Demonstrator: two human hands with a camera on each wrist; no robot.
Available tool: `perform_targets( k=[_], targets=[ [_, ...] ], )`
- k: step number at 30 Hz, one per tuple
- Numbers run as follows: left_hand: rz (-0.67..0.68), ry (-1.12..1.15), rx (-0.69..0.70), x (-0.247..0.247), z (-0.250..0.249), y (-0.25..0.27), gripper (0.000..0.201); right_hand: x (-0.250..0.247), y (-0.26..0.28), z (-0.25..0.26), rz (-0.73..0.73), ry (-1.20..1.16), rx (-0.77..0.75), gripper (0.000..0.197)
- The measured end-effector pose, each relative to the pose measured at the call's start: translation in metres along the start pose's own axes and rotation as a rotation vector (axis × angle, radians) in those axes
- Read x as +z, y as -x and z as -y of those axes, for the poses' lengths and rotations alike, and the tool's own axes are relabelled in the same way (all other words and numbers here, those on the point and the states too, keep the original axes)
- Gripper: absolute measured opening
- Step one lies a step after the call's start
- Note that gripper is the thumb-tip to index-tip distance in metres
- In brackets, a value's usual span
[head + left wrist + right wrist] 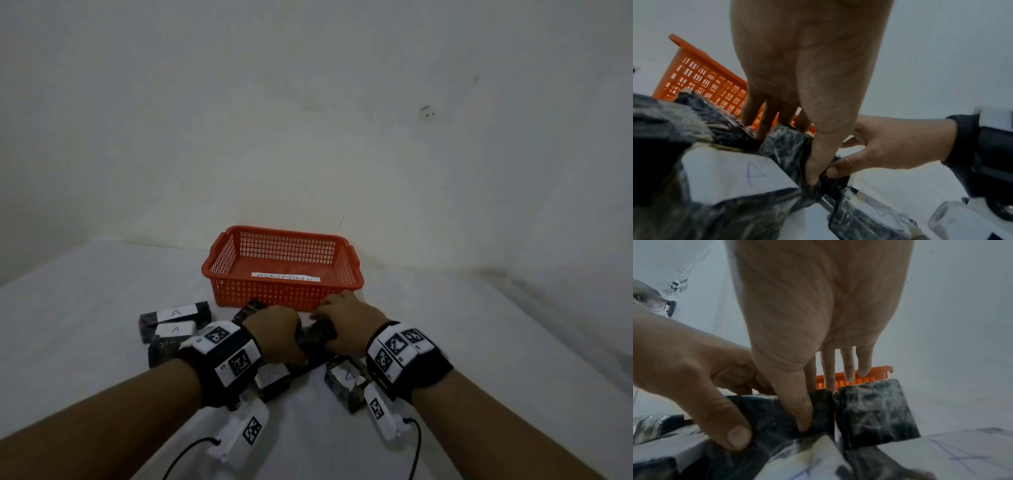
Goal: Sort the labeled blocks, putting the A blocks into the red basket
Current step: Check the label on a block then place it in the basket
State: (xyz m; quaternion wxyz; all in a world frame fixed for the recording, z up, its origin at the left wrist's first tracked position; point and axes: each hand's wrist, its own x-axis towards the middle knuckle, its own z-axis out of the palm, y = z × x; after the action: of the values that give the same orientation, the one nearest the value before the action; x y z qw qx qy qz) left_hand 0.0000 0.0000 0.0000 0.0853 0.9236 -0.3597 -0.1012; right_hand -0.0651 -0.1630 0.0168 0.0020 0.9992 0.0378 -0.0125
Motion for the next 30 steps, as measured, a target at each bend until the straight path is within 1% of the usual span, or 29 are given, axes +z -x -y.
perform_targets(
  k=[1,4,7,10,13,15,19,22,24,26,27,28,30],
  targets=[
    [0.008,0.027,-0.002,0.000,0.001,-0.002,0.033,0.000,-0.001,0.000,0.003,0.018,-0.003,0.049],
    [-0.036,0.069,0.013,-0.001,0.004,-0.003,0.028,-0.002,-0.001,0.000,-0.019,0.002,0.004,0.038],
    [-0.099,0.125,0.051,-0.007,0.006,-0.004,0.023,-0.005,-0.003,-0.004,-0.025,-0.048,0.014,0.037],
    [-0.194,0.190,0.104,-0.015,0.008,-0.002,0.018,-0.011,-0.002,-0.010,-0.075,-0.139,0.033,0.040],
    [-0.302,0.260,0.161,-0.025,0.011,0.001,0.020,-0.017,0.001,-0.018,-0.175,-0.381,0.014,0.038],
    [-0.387,0.276,0.186,-0.029,0.015,0.003,0.023,-0.018,0.003,-0.023,-0.195,-0.556,0.031,0.044],
    [-0.524,0.327,0.230,-0.027,0.025,-0.001,0.041,-0.011,-0.003,-0.027,-0.270,-0.878,0.110,0.044],
    [-0.612,0.376,0.257,-0.026,0.030,-0.002,0.049,-0.003,-0.013,-0.025,-0.288,-1.153,0.151,0.051],
    [-0.611,0.433,0.258,-0.026,0.032,-0.002,0.061,0.001,-0.019,-0.025,-0.308,-1.281,0.150,0.055],
    [-0.529,0.598,0.222,-0.028,0.033,0.000,0.082,0.003,-0.024,-0.024,-0.360,-1.319,0.137,0.056],
    [-0.486,0.687,0.185,-0.029,0.034,0.000,0.087,0.003,-0.026,-0.024,-0.382,-1.327,0.130,0.057],
    [-0.460,0.750,0.150,-0.029,0.036,0.000,0.083,0.004,-0.027,-0.024,-0.397,-1.329,0.123,0.057],
    [-0.460,0.827,0.131,-0.028,0.039,0.000,0.062,0.002,-0.028,-0.022,-0.405,-1.313,0.100,0.055]
  ],
)
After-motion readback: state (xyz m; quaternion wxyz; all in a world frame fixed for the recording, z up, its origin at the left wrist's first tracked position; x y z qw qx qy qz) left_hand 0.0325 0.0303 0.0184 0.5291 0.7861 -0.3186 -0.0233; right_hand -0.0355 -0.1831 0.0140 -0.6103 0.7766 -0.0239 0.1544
